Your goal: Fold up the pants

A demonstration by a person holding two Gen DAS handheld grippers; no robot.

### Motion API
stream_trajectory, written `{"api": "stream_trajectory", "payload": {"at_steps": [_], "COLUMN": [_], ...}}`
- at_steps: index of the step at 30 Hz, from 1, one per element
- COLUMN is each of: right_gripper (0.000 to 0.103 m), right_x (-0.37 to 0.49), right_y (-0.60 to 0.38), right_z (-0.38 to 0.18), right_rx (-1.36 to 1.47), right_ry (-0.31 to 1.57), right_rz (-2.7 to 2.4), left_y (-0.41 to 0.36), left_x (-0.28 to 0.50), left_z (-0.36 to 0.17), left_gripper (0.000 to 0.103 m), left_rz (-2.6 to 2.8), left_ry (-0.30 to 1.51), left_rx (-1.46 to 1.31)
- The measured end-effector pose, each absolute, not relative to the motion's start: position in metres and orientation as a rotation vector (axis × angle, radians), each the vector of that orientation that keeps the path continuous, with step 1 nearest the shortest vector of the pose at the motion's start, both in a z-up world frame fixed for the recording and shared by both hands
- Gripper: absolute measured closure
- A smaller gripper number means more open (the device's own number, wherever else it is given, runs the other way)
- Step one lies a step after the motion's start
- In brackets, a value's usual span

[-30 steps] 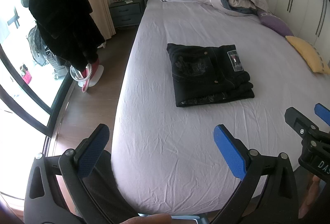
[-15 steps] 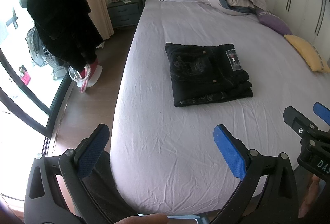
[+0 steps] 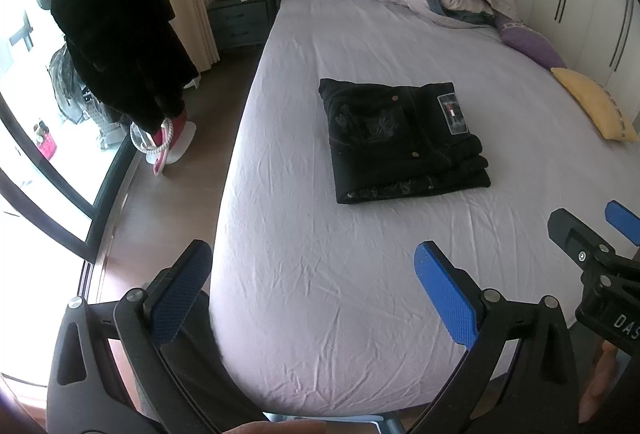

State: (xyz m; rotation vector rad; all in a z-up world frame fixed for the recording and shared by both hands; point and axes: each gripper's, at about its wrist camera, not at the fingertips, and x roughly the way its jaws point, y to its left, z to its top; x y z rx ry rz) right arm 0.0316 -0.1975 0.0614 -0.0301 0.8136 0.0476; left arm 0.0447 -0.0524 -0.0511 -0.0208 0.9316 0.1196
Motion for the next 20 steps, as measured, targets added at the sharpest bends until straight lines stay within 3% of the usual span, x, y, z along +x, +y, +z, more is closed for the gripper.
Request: {"api": "stream_trajectory", "payload": {"at_steps": [20], "right_gripper": [0.0], "right_x": [0.017], "right_y": [-0.198], "right_z": [0.055], "right_rx": [-0.021], "right_ry": [0.834], "right_rz": [0.056], "left_y": [-0.047], "left_x": [0.051], "left_z": [-0.057], "left_gripper": [0.0], "left_rz": [0.114], "left_ry": [0.949], "left_rx": [-0.039]}}
